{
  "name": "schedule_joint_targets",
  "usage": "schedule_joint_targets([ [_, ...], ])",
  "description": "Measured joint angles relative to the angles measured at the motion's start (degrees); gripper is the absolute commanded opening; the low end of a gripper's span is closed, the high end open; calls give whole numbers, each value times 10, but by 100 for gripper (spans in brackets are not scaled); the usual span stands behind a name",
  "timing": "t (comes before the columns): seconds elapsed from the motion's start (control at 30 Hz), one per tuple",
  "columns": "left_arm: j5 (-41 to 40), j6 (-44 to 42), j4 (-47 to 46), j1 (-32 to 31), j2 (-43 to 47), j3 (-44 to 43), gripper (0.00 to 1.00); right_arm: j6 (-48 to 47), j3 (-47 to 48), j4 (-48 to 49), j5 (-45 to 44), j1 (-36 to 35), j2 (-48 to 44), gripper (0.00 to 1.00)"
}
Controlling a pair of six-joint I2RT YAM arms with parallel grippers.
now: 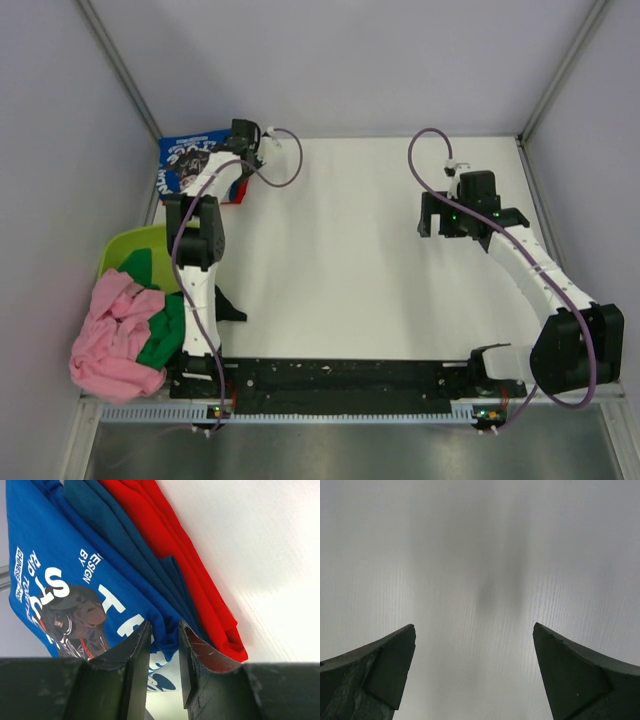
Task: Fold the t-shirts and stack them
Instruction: Put the neatly folded tshirt into the corner of the board with the left arm
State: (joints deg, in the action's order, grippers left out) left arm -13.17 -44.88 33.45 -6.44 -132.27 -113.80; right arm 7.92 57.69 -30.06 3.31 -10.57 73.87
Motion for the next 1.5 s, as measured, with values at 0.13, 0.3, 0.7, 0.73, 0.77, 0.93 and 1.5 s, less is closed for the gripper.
schedule_joint_targets([
  [0.13, -7, -7, 0, 0, -6, 0, 0, 0, 0, 0, 0, 0, 0, 99],
  [0.3, -17, -16, -3, 0, -13, -1, 0, 0, 0, 0, 0, 0, 0, 99],
  [0.7, 19, -50, 1, 7, 90, 45, 0, -1, 0, 0, 0, 0, 0, 99],
  [0.73, 22, -55, 2, 9, 105, 47, 0, -2, 0, 0, 0, 0, 0, 99],
  [0.77, 24, -61, 3, 11, 119, 49, 0, -3, 0, 0, 1, 0, 0, 99],
  [0.93, 37, -76, 15, 18, 163, 75, 0, -3, 0, 0, 3, 0, 0, 99],
  [1.5, 79, -61, 158, 8, 43, 79, 30, -3, 0, 0, 11, 0, 0, 99],
])
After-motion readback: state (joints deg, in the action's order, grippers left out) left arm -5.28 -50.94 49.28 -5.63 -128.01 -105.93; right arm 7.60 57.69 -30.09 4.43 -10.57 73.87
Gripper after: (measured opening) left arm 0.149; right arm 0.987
